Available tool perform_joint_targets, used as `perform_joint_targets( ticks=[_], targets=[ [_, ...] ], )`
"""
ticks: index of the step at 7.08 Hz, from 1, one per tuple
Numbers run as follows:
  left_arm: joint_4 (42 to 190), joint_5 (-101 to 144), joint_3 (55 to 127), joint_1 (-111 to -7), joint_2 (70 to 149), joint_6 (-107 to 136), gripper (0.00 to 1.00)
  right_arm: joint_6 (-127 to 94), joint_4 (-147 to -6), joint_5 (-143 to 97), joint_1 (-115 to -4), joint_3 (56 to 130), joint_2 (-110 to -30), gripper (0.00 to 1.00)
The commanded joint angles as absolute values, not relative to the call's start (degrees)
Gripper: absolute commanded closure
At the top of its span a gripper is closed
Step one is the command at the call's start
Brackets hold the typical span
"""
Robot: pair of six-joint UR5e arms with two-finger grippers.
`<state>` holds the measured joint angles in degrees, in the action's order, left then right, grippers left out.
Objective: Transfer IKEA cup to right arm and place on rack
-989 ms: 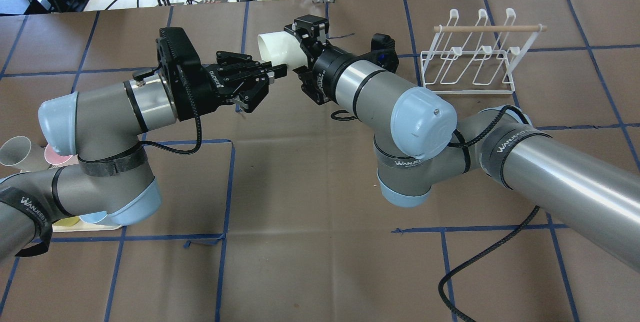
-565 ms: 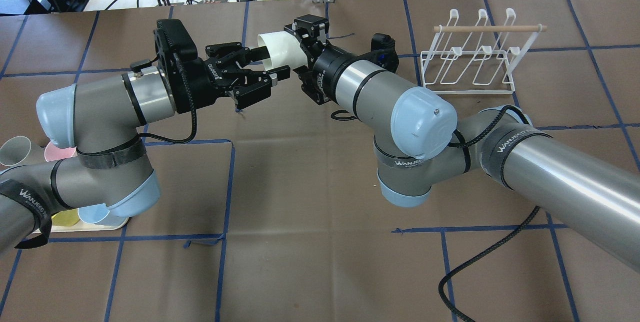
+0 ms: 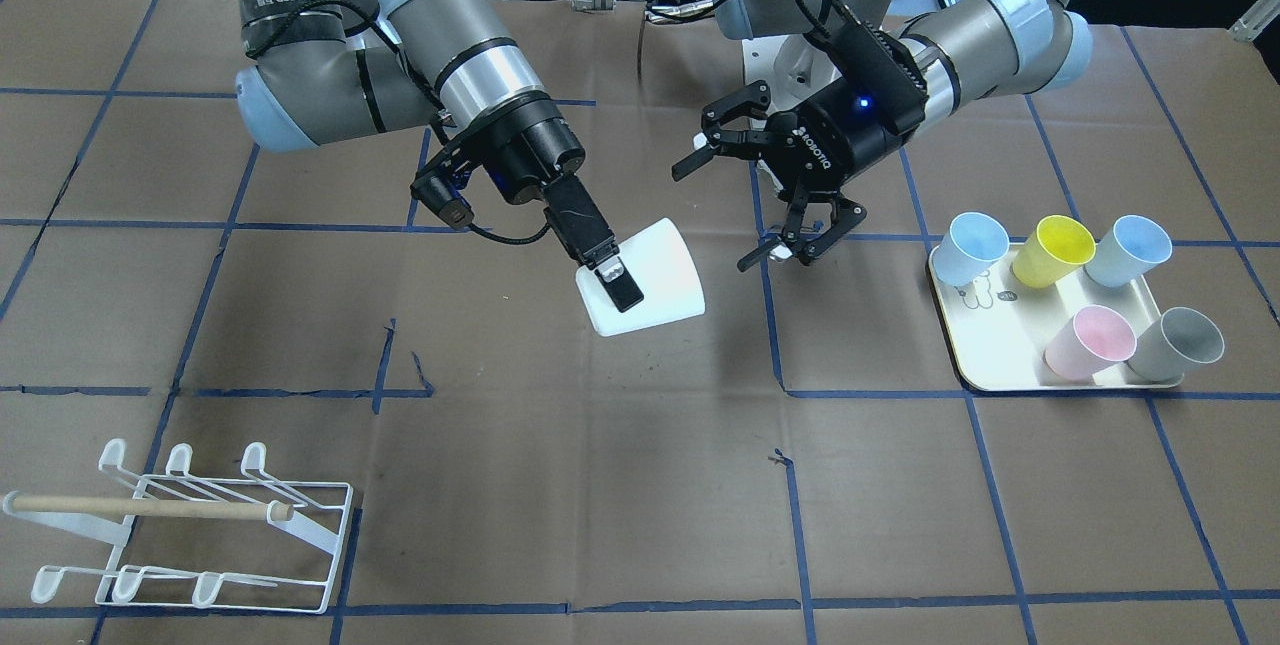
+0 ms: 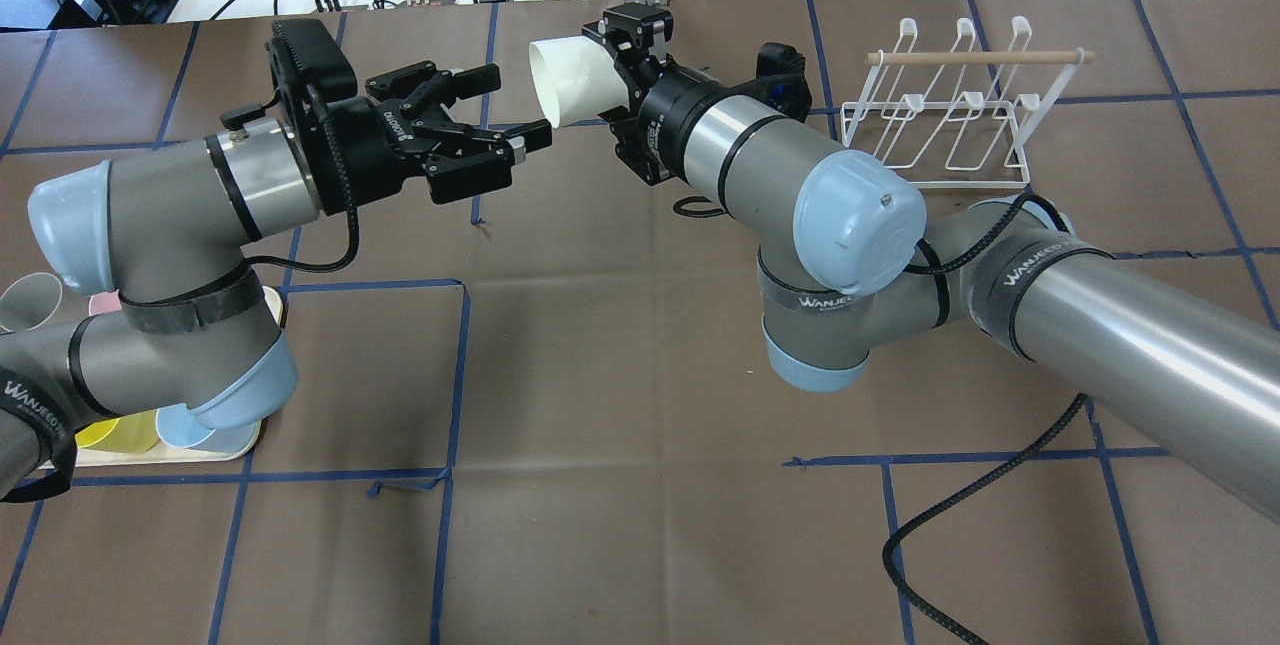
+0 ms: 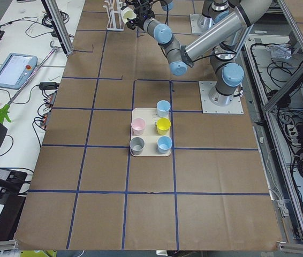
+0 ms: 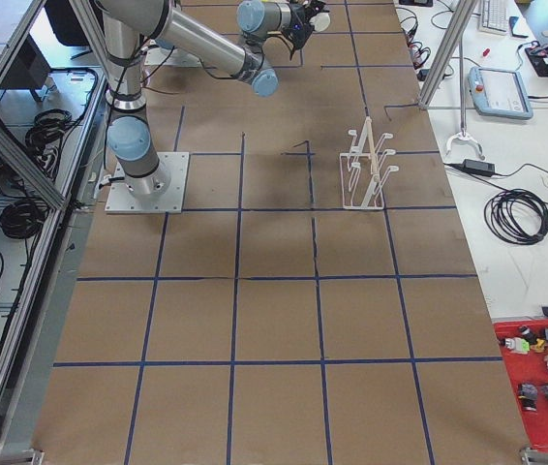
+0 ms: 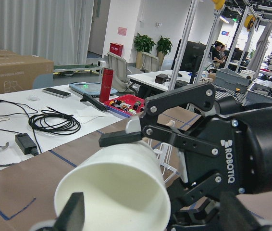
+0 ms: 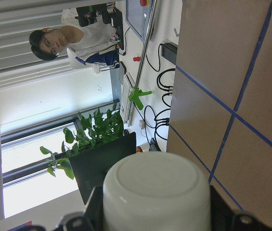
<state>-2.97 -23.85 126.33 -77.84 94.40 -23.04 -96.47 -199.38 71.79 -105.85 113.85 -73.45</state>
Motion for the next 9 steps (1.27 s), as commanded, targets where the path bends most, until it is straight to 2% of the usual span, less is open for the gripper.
perform_joint_targets(
  ticks=[1,3,5,6,7,9],
  targets=[
    [-2.6,-24.2,126.5,-73.5,93.6,-22.9,0.01,-82.9,-199.9,71.7,-100.5,113.6,-73.5,0.73],
    [-2.1,-35.1,125.5,-73.5,93.3,-19.1,0.01,-63.6,-199.9,71.9,-96.2,113.6,-73.3,0.79],
    [4.4,-53.6,123.2,-74.1,93.0,-14.6,0.01,-46.2,-201.1,77.0,-92.7,113.1,-71.3,0.8],
    [13.3,-66.4,119.0,-76.1,93.9,-10.1,0.01,-37.4,-204.1,78.2,-90.9,113.0,-69.8,0.8],
    [28.1,-77.5,114.5,-79.2,93.3,-7.0,0.01,-30.0,-205.3,80.6,-89.4,112.2,-68.3,0.8],
    [56.5,-89.2,101.4,-83.8,93.6,-2.9,0.01,-14.8,-205.4,86.5,-88.8,107.0,-64.7,0.81]
  ],
)
